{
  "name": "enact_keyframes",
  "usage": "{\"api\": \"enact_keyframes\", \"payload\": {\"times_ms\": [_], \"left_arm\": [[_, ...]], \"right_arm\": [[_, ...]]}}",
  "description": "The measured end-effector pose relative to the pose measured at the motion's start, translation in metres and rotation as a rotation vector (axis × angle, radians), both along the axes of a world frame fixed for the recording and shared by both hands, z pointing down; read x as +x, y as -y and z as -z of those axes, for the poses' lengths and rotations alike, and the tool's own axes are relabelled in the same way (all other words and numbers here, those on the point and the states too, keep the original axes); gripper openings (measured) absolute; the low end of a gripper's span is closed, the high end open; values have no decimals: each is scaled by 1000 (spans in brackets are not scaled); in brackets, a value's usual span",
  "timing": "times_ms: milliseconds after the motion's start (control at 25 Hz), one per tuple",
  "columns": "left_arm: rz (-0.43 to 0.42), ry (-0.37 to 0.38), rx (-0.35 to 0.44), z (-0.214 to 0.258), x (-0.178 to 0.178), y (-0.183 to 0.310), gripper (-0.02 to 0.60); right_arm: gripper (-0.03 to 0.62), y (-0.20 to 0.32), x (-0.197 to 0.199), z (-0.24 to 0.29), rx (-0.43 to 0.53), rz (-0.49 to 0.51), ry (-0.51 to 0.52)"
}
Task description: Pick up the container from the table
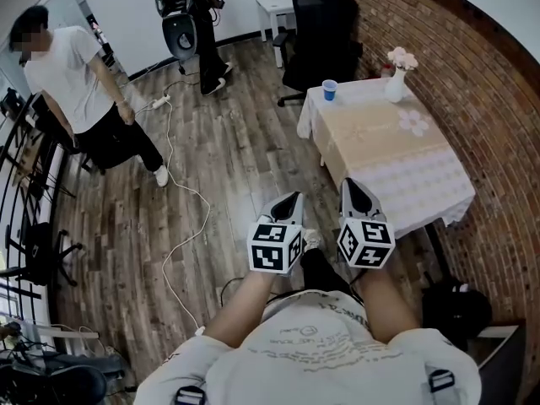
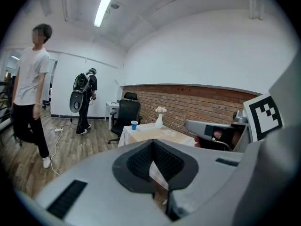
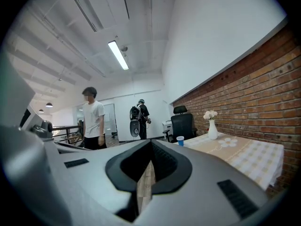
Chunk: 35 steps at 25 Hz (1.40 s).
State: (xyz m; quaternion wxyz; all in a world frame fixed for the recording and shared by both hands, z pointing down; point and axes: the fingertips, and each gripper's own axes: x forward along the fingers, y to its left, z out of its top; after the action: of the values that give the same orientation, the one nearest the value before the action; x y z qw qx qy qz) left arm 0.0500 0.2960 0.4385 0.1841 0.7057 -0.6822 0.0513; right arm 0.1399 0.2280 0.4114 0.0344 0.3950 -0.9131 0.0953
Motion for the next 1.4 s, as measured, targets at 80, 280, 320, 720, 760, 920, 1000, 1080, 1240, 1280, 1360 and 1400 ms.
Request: {"api": "enact_keyframes", "payload": {"times_ms": [80, 280, 320, 720, 760, 920, 1000, 1080, 1240, 1280, 1360, 1400], "left_arm": [[-2, 8, 1, 1, -5, 8, 2], [4, 29, 9, 4, -23, 29, 2], [5, 32, 9, 3, -27, 35, 2], [-8, 59, 13, -4, -66, 122, 2], [-9, 61, 12, -3, -70, 131, 2], [-7, 63, 7, -2, -86, 160, 2], [-3, 58, 1, -3, -97, 174, 2], [0, 57, -8, -5, -106, 189, 2], [-3, 54, -24, -13, -118, 221, 2], [-5, 53, -27, -14, -121, 230, 2], [-9, 51, -31, -16, -127, 247, 2], [-12, 49, -33, -17, -130, 256, 2]], "right_arm": [[2, 8, -5, 0, 1, -1, 6], [2, 34, -23, 3, 12, -4, 25], [2, 40, -27, 2, 16, -7, 25], [2, 128, -65, -8, 28, -19, 21], [2, 137, -68, -7, 28, -19, 22], [2, 170, -83, -6, 29, -28, 26], [2, 187, -90, -6, 28, -39, 24], [2, 203, -98, -9, 20, -46, 26], [2, 236, -110, -17, 6, -51, 23], [2, 244, -113, -19, 4, -51, 20], [2, 261, -120, -22, -1, -53, 15], [2, 270, -122, -23, -5, -55, 12]]}}
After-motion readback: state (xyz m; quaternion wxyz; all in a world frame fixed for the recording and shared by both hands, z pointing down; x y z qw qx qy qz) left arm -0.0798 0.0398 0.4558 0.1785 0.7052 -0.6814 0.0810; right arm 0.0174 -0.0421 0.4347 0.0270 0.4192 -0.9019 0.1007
